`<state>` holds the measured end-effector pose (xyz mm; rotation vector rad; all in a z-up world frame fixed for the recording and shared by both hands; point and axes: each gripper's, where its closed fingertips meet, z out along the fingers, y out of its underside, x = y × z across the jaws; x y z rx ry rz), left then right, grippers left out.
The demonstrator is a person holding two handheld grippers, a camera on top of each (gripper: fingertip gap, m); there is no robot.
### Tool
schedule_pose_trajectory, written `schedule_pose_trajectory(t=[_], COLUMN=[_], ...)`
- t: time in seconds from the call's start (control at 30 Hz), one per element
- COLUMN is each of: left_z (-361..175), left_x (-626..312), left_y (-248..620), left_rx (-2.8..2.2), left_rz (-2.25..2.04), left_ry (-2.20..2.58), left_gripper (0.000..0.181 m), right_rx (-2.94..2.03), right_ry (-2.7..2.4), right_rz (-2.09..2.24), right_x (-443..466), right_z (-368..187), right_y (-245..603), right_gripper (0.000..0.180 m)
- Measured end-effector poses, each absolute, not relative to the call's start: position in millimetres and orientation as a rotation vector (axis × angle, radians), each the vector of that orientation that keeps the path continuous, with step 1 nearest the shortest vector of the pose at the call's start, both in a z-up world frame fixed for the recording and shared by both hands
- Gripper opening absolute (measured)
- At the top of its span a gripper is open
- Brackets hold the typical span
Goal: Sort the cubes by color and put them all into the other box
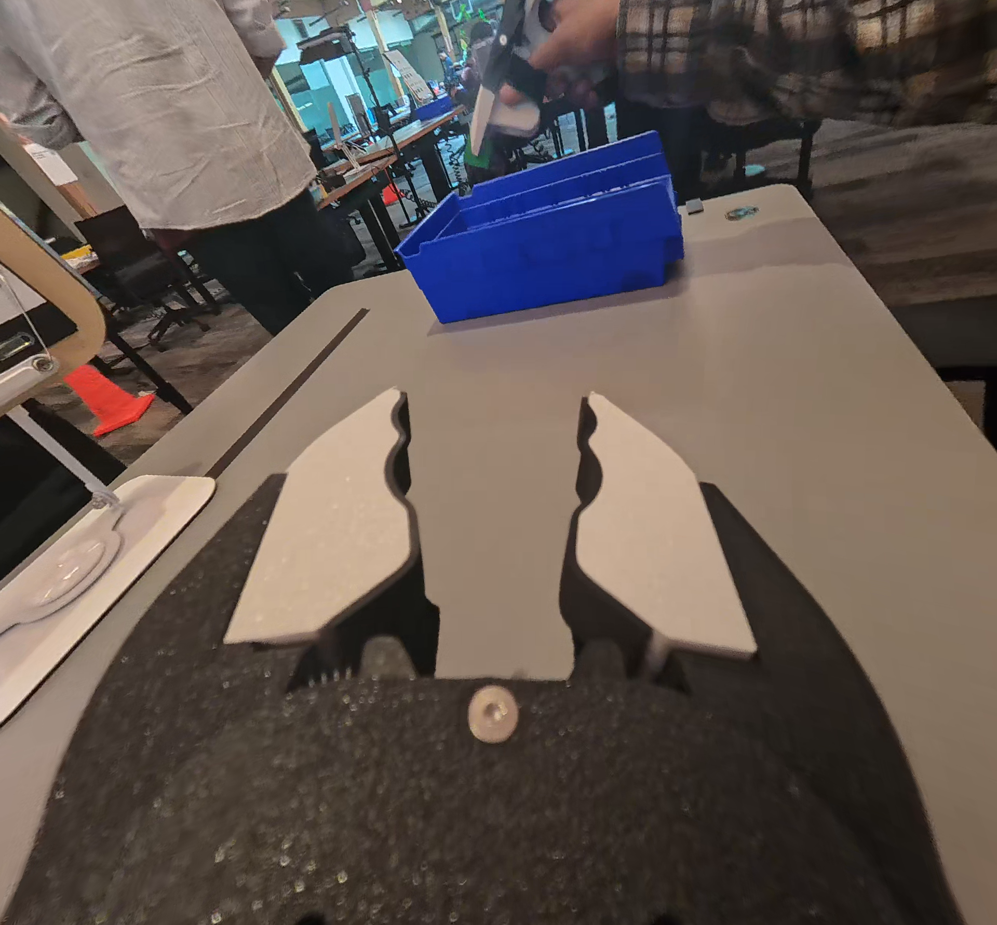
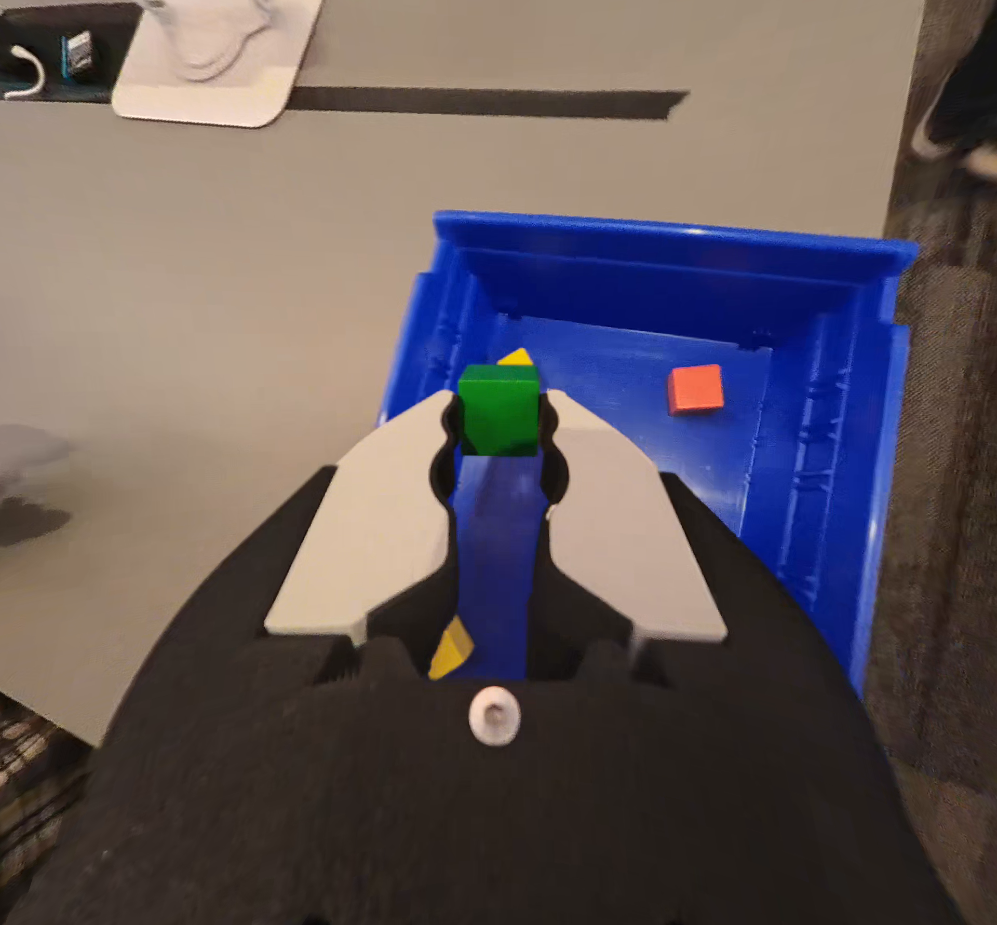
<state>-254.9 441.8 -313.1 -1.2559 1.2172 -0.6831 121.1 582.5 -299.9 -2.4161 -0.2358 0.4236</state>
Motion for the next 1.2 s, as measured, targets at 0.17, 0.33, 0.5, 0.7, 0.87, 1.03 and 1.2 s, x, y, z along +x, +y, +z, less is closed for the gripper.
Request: schedule_pose_trajectory(t=[0.17, 0.33, 0.5, 0.7, 0.87, 1.03, 1.2], left_z=[-312, -315, -323, -326, -325, -321, -314], left_x=[-241, -225, -210, -199, -199, -201, -208], left_y=[449, 448, 446, 440, 439, 438, 435], left_rx=[-1.248, -1.234, -1.244, -1.23, -1.228, -1.236, -1.246], left_rz=[-0.667, -0.627, -0.632, -0.635, -0.643, -0.667, -0.628], left_ry=[1.139, 1.129, 1.16, 1.193, 1.193, 1.177, 1.159], left_gripper=[0.053, 0.044, 0.041, 0.036, 0.038, 0.042, 0.043], right_rx=[-2.578, -2.71, -2.808, -2.804, -2.763, -2.455, -2.092], right_ry=[-0.261, -0.319, -0.396, -0.465, -0.404, -0.317, -0.407], right_rz=[0.422, 0.412, 0.429, 0.49, 0.371, 0.326, 0.468], right_x=[138, 138, 133, 116, 133, 135, 68], right_z=[-349, -387, -408, -424, -380, -239, -139], right_y=[597, 595, 584, 586, 585, 575, 536], right_gripper=[0.028, 0.028, 0.028, 0.028, 0.089, 0.088, 0.083])
